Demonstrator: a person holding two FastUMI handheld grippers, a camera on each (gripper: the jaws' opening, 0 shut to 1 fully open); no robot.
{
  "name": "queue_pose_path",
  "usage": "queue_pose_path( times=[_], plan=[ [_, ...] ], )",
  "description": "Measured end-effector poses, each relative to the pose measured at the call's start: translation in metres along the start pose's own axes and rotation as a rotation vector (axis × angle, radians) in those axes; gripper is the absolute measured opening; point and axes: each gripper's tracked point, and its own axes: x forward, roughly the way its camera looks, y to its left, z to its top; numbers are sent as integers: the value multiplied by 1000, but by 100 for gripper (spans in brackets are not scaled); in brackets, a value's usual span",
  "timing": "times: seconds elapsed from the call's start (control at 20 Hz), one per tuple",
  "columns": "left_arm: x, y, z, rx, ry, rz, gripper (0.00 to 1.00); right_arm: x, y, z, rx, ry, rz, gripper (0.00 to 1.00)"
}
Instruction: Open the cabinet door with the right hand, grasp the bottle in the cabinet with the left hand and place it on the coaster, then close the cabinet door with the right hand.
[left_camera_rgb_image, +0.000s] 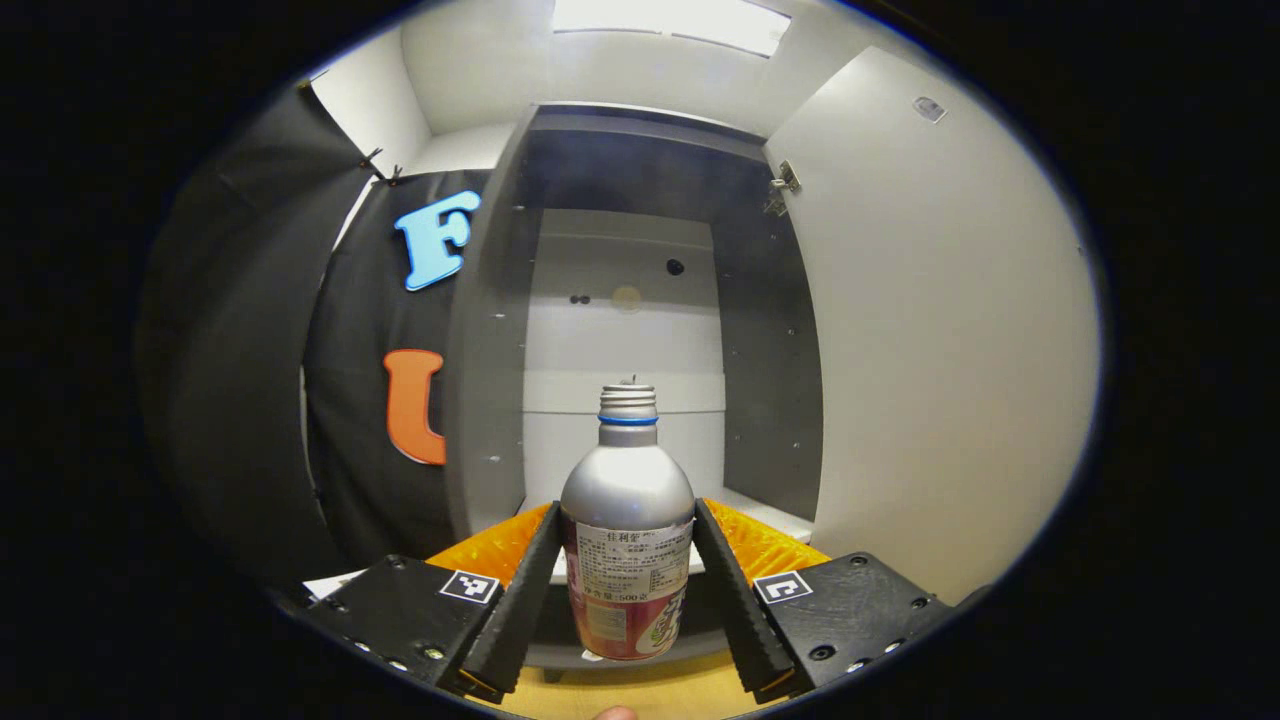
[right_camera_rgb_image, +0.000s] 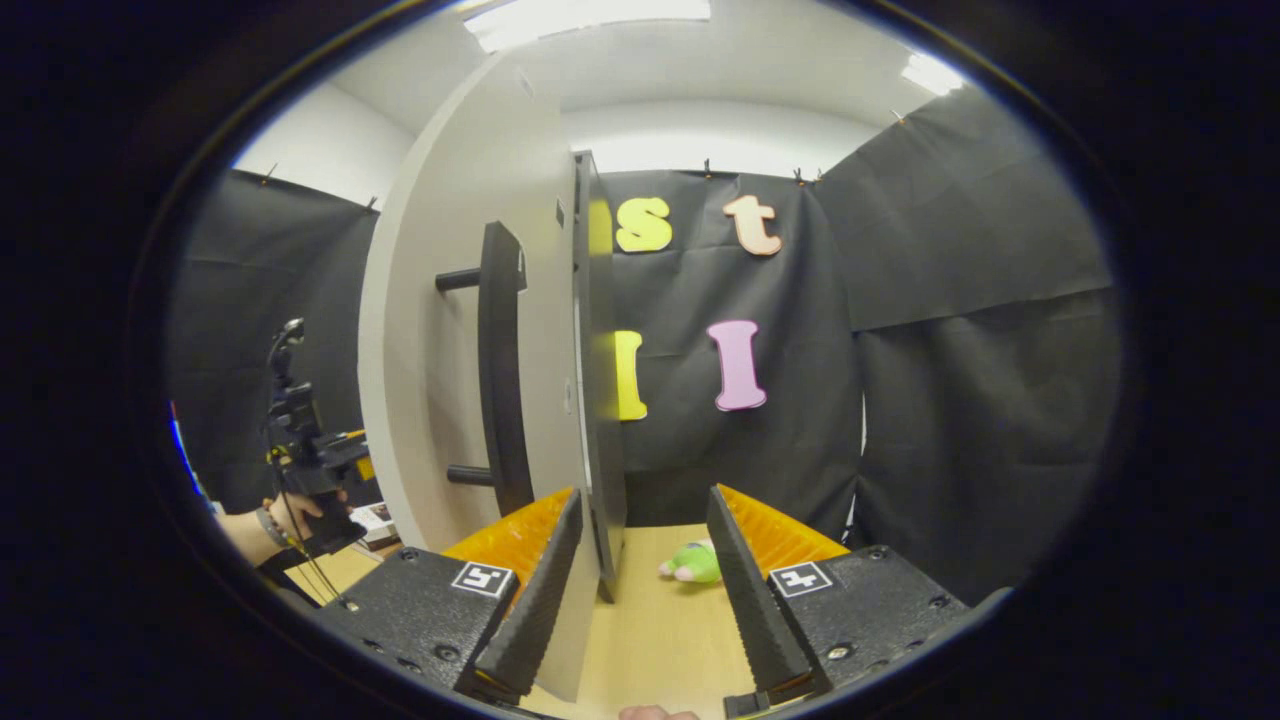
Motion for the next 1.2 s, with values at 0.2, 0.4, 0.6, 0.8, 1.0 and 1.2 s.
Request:
queue_pose_path(
  times=[0.2, 0.4, 0.6, 0.8, 1.0, 1.2],
  plan=[
    [-55, 37, -60, 7, 56, 116, 77, 0, -1, -1, 1, 5, -8, 79],
    [-100, 68, -113, 15, 112, 241, 77, -3, 0, 0, 16, 10, -15, 79],
    [-129, 97, -158, 70, 107, 369, 77, -2, 0, 3, 5, 11, -26, 79],
    [-152, 117, -201, 117, 161, 454, 77, -2, -7, 0, 4, 20, -52, 79],
    [-159, 129, -234, 89, 195, 496, 77, -2, -10, -1, 32, 36, -75, 79],
    [-165, 150, -255, 58, 218, 552, 77, -4, -10, 5, -1, 31, -89, 79]
  ],
)
